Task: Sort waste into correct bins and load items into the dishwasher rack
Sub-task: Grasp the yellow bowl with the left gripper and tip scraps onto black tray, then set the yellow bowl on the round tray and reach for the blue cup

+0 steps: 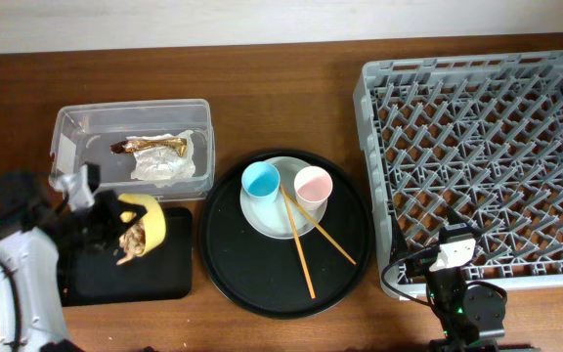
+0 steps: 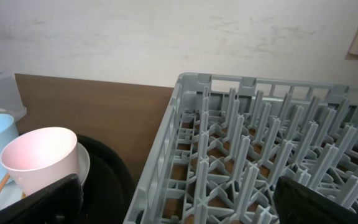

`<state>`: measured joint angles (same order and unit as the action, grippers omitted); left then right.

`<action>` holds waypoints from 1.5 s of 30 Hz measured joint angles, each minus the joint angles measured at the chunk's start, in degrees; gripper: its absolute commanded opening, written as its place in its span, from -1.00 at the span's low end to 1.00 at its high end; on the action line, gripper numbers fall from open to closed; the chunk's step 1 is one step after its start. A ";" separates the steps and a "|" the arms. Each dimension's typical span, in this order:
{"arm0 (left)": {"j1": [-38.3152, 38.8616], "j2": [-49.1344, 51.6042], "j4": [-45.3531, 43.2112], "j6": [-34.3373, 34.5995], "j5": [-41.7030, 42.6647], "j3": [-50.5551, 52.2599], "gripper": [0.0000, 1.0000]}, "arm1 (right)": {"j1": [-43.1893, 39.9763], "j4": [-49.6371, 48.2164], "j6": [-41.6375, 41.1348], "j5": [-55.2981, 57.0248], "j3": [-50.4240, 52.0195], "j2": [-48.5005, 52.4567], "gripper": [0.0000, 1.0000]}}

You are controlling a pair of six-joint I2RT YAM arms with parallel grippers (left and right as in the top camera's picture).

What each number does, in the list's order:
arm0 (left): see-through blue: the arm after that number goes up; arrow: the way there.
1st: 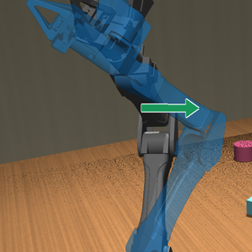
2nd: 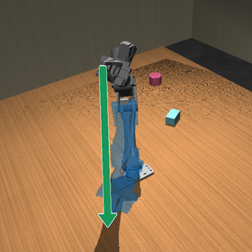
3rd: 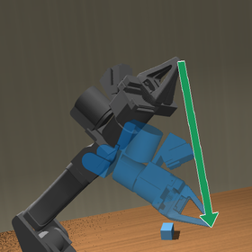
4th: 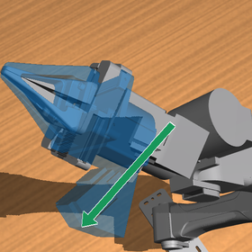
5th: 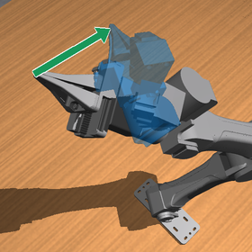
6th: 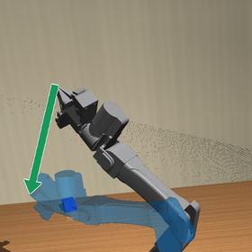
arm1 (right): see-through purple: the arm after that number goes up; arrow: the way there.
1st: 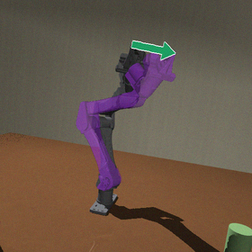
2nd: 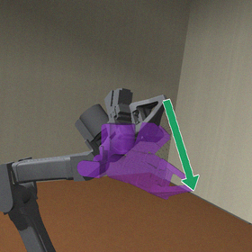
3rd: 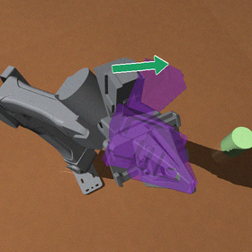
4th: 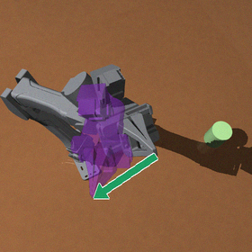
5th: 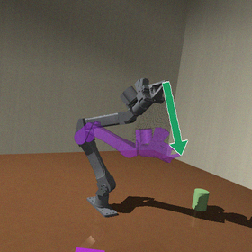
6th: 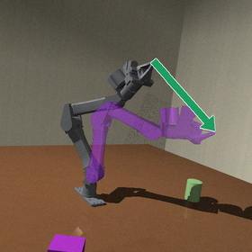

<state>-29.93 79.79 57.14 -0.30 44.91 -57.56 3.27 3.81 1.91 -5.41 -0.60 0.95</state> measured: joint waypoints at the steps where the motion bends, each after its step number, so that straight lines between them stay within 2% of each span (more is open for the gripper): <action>1: -5.97 -0.15 -3.61 -2.36 6.60 4.63 -1.00 | 0.00 0.00 0.00 0.00 0.00 0.00 0.97; 3: -17.16 -0.35 -12.76 -5.07 18.18 13.46 -1.00 | 0.00 0.00 0.02 0.02 0.00 0.00 0.97; 5: -23.96 -0.37 -16.06 -5.95 25.88 18.25 -1.00 | 0.00 0.00 0.00 0.02 0.00 0.00 0.98; 8: -25.94 -0.37 -17.27 -6.12 37.59 18.58 -1.00 | 0.00 0.00 0.02 0.02 0.00 0.00 0.97; 11: -25.92 -0.37 -17.31 -6.12 42.36 18.58 -1.00 | 0.00 0.00 0.00 0.02 0.00 0.00 0.97; 19: -25.99 -0.39 -10.73 -0.39 43.69 18.56 -1.00 | 0.00 0.00 0.02 0.02 0.00 0.00 0.97; 25: -25.97 -0.39 -17.18 1.90 43.60 18.84 -1.00 | 0.00 0.00 0.02 0.02 0.00 0.00 0.97; 29: -25.97 -0.42 -17.11 2.12 37.33 18.84 -1.00 | 0.00 0.00 0.02 0.02 0.00 0.00 0.97; 31: -25.40 -1.97 -14.10 2.73 33.55 18.05 -1.00 | 0.00 0.00 0.00 0.02 0.00 0.00 0.97; 35: -13.25 -14.45 -8.48 6.08 14.45 6.97 -1.00 | 0.00 -0.02 0.00 0.02 0.00 0.00 0.97; 38: 8.24 -23.45 -7.34 10.62 -2.27 4.37 -1.00 | 0.00 0.00 0.00 -0.02 0.00 0.04 0.97; 41: 29.38 -22.64 -4.48 14.75 -15.39 4.28 -1.00 | 0.00 0.00 0.00 0.04 0.00 0.07 0.97; 43: 47.17 -18.75 -4.55 19.82 -24.48 4.31 -1.00 | 0.00 0.00 0.00 0.00 0.00 0.07 0.97; 45: 58.45 -13.40 -6.23 23.43 -30.18 4.28 -1.00 | 0.00 0.00 0.00 0.00 0.00 0.07 0.97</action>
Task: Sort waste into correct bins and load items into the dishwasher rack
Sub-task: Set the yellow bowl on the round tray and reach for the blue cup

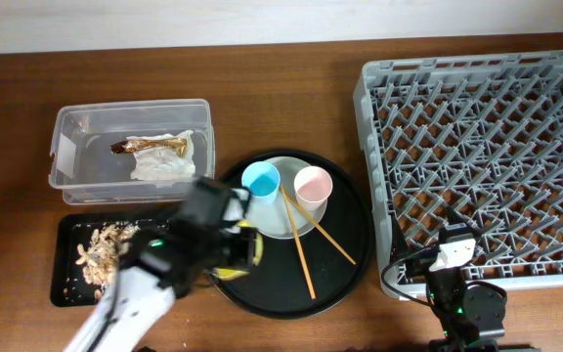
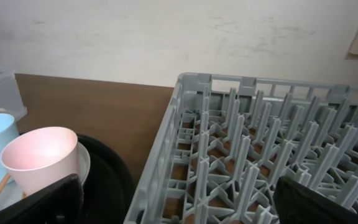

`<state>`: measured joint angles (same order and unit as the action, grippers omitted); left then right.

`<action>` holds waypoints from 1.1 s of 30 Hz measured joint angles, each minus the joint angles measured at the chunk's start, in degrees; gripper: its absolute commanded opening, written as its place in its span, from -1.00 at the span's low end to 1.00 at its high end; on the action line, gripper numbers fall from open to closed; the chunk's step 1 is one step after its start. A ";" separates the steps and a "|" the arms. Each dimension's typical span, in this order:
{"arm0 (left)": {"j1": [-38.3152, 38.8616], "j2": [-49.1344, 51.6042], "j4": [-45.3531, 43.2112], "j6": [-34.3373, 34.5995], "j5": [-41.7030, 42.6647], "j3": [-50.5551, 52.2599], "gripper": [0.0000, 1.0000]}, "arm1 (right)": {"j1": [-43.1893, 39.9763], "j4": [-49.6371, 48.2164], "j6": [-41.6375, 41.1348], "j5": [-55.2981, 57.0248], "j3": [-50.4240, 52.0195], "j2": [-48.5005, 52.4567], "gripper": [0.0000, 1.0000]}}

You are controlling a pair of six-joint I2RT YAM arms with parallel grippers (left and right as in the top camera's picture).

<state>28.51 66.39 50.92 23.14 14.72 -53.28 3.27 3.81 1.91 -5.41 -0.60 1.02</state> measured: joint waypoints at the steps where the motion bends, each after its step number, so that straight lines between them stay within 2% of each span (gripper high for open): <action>1: 5.25 4.68 -1.16 1.90 -2.16 -0.02 -1.00 | 0.02 0.00 -0.02 0.04 0.00 0.00 0.97; 3: 10.54 13.20 -2.38 4.20 -5.62 -0.04 -1.00 | 0.02 0.00 0.04 0.04 0.00 0.00 0.97; 4: 11.39 16.22 -2.86 4.70 -6.03 -0.04 -0.82 | 0.02 0.00 0.00 0.02 0.00 0.00 0.97; 5: 11.67 17.88 -3.85 5.03 -6.43 -0.07 -0.49 | 0.02 0.00 0.02 0.02 0.00 0.00 0.97; 7: 11.65 18.49 -3.98 5.51 -7.19 -0.07 -0.39 | 0.02 0.00 0.02 0.02 0.00 0.00 0.97; 10: 11.65 18.58 -3.54 5.64 -7.74 -0.63 -0.39 | 0.02 0.00 0.00 0.02 0.00 0.00 0.98; 12: 11.65 18.75 -2.16 5.66 -8.81 -5.20 -0.39 | 0.02 0.00 0.00 0.02 0.00 0.00 0.97; 14: 11.04 18.84 0.04 5.64 -14.84 -13.64 -0.24 | 0.02 0.00 0.00 0.02 0.00 0.00 0.97; 16: 8.31 18.82 -0.52 5.73 -20.46 -16.20 -0.04 | 0.02 0.00 0.02 0.02 0.00 0.00 0.97; 18: 1.66 18.82 -4.92 4.76 -21.42 -16.50 -0.01 | 0.02 -0.02 0.00 0.02 0.00 -0.02 0.97; 19: -1.92 18.82 -7.32 3.39 -19.87 -16.68 0.02 | 0.02 0.00 0.02 0.02 0.00 0.00 0.97; 22: -6.23 18.82 -12.98 1.88 -12.87 -16.70 0.04 | 0.00 0.00 0.00 0.02 0.00 0.00 0.97; 25: -6.78 18.82 -13.03 1.53 -9.73 -16.70 0.05 | 0.02 0.00 0.00 0.02 0.00 0.00 0.97; 33: -6.78 21.11 -12.28 1.51 -9.35 -16.70 0.05 | 0.02 0.00 0.02 0.02 0.00 0.00 0.97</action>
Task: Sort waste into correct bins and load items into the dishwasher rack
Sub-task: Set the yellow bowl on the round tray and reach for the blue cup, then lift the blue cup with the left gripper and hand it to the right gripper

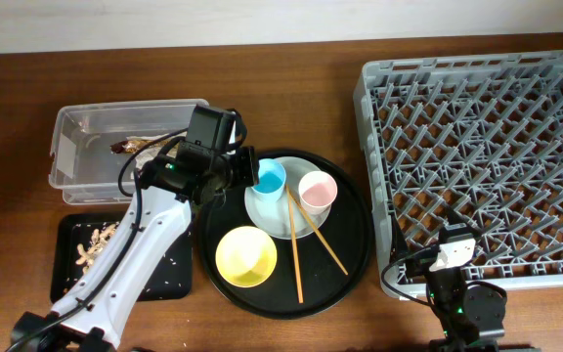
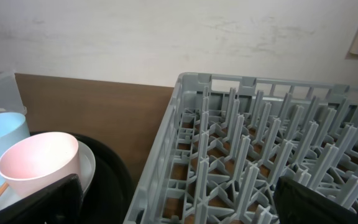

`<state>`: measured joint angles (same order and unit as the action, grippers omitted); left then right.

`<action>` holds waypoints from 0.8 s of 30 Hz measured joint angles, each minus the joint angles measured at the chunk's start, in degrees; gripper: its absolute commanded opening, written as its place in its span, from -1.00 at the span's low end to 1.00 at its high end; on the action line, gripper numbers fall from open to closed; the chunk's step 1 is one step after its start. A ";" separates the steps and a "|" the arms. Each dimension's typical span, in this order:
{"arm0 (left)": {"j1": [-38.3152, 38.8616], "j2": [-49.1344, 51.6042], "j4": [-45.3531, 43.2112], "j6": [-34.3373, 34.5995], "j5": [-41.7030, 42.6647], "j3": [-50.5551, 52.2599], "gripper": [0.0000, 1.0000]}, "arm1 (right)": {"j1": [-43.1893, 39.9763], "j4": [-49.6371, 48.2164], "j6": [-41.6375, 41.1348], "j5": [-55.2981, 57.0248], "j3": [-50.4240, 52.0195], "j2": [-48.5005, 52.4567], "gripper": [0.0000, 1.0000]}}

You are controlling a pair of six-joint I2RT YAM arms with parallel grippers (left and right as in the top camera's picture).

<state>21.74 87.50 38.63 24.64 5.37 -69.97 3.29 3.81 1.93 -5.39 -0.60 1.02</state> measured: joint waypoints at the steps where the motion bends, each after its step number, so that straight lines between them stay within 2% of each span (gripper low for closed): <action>1: 0.00 0.00 -0.63 0.00 -0.20 0.00 0.05 | 0.00 0.00 -0.04 0.00 0.00 0.00 0.97; 8: 0.00 0.00 -4.83 0.00 -1.16 0.00 0.06 | 0.00 0.00 -0.02 0.00 0.00 0.00 0.97; 10: 0.00 0.00 -4.98 0.00 -1.27 0.00 0.17 | 0.00 0.00 -0.02 0.00 0.00 0.00 0.97; 12: 0.00 0.00 -6.88 -0.17 -1.29 0.00 0.17 | 0.00 0.00 0.02 0.00 0.00 0.00 0.97; 16: 0.00 0.00 -8.90 0.28 -3.45 0.00 -0.04 | 0.00 0.00 -0.02 0.00 0.00 0.00 0.97; 18: 0.04 0.63 -5.31 0.68 -3.43 -0.17 -0.26 | 0.00 0.00 -0.02 0.00 0.00 0.00 0.97; 23: 1.22 11.78 -2.60 0.92 -0.17 -0.22 -0.29 | 0.00 0.00 -0.04 0.00 0.00 0.00 0.97; 24: 1.68 13.09 -2.36 0.92 0.59 -0.22 -0.42 | 0.00 0.00 0.00 0.00 0.00 0.00 0.97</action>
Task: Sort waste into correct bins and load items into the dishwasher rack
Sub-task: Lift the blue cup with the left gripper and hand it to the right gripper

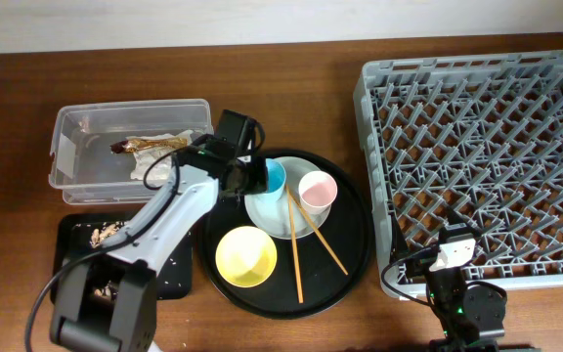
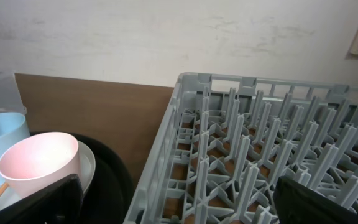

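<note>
On the round black tray (image 1: 345, 256) a white plate (image 1: 274, 217) carries a blue cup (image 1: 274, 176) and a pink cup (image 1: 314, 189). The pink cup (image 2: 37, 158) and the blue cup (image 2: 4, 140) also show in the right wrist view. An empty yellow bowl (image 1: 245, 256) stands at the tray's front left, with two chopsticks (image 1: 306, 240) beside it. My left gripper (image 1: 252, 176) is right at the blue cup's left side; its jaws are hidden. My right gripper (image 2: 179, 205) rests open at the front edge of the grey dishwasher rack (image 1: 482, 161).
A clear plastic bin (image 1: 76, 127) with crumpled wrappers stands at the back left. In front of it, a black rectangular tray (image 1: 164, 279) holds food scraps. The rack's upright tines (image 2: 241, 143) fill the right half of the table.
My left gripper has moved a little to the right, from just left of the blue cup to right against it. Bowl, pink cup, chopsticks and right arm are unchanged.
My left gripper first held the yellow bowl tipped over the black rectangular tray. Then it carried the bowl over the round tray, with scraps lying in the rectangular tray. Later the bowl stood empty on the round tray and the gripper was near the blue cup, where it is now.
</note>
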`<state>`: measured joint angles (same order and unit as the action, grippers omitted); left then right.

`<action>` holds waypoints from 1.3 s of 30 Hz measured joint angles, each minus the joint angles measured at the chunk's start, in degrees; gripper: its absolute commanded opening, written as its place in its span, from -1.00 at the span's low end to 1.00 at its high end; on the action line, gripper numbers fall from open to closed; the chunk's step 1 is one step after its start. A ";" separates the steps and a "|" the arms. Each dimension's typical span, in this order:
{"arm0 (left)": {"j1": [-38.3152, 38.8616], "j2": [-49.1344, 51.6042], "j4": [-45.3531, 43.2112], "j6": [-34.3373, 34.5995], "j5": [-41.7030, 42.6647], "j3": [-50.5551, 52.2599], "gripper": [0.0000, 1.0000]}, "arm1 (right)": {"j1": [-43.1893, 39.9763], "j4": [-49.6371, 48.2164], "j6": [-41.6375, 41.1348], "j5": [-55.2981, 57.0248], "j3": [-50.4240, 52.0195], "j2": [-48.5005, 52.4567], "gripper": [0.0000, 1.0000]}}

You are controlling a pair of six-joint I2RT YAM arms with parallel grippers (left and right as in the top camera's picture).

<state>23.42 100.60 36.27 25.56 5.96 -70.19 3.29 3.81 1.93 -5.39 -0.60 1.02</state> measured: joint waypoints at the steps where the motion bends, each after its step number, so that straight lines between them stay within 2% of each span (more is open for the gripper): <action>1: 0.37 0.92 0.39 0.00 0.44 0.00 -0.69 | 0.00 0.00 -0.02 0.00 0.00 0.00 0.97; 3: 0.52 1.75 1.20 0.20 0.92 0.00 -0.92 | 0.00 0.00 0.00 0.00 0.00 0.00 0.97; 8: 0.48 1.20 4.07 0.22 0.50 -1.33 -0.96 | 0.00 -0.17 0.55 0.42 0.00 0.00 0.97; 10: 0.39 -4.70 10.27 0.22 0.52 -5.64 -1.00 | 0.09 -0.33 4.52 7.58 0.00 0.00 0.97; 13: -0.04 -17.99 18.95 0.22 2.69 -14.82 -1.00 | 0.09 -0.35 6.49 11.47 0.00 0.00 0.97; 14: -1.16 -20.83 20.26 -0.42 6.36 -15.82 -1.00 | 0.09 -0.83 6.12 10.14 0.00 0.00 0.98; 16: -6.86 -22.34 21.05 -2.91 17.16 -15.85 -1.00 | 0.13 -3.30 2.82 0.33 0.00 0.00 0.97; 18: -14.69 -22.12 21.14 -7.08 31.39 -15.85 -1.00 | 0.15 -5.62 -7.98 -11.91 -0.07 0.00 0.97; 20: -19.23 -22.05 21.18 -10.21 41.03 -15.85 -1.00 | 0.15 -5.99 -16.98 -18.95 -2.67 0.26 0.97; 21: -21.33 -22.05 21.20 -10.97 43.47 -15.85 -1.00 | 0.13 -5.25 -20.41 -22.05 -7.45 1.33 0.97; 23: -23.54 -21.81 21.00 -11.78 47.87 -15.85 -1.00 | 0.13 5.29 -24.13 -29.31 -23.34 9.77 0.97; 25: -23.52 -21.57 21.84 -12.55 51.98 -15.82 -1.00 | 0.24 20.61 -25.73 -43.32 -47.63 32.22 0.97; 26: -23.52 -21.62 21.40 -13.51 55.58 -15.93 -1.00 | 0.26 19.93 -25.97 -48.92 -54.60 40.26 0.97; 28: -23.15 -21.59 21.44 -15.56 60.98 -15.96 -1.00 | 0.22 20.76 -25.99 -60.19 -60.48 50.12 1.00; 29: -22.47 -21.53 21.44 -16.55 63.30 -15.96 -1.00 | 0.24 19.85 -25.66 -67.78 -62.23 56.37 0.92; 32: -18.21 -21.53 21.16 -18.38 65.88 -15.96 -1.00 | 0.35 20.02 -23.19 -77.61 -62.25 65.51 0.80; 35: -13.49 -21.53 20.52 -19.17 61.92 -15.96 -1.00 | 5.92 13.86 -21.22 -81.07 -62.25 66.07 0.75; 39: -11.96 -21.70 17.70 -19.61 57.02 -15.98 -1.00 | 9.07 13.92 -21.51 -74.01 -62.18 65.90 0.78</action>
<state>11.46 78.89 53.98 5.96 62.98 -86.17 12.36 17.74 -19.57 -79.40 -62.78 66.92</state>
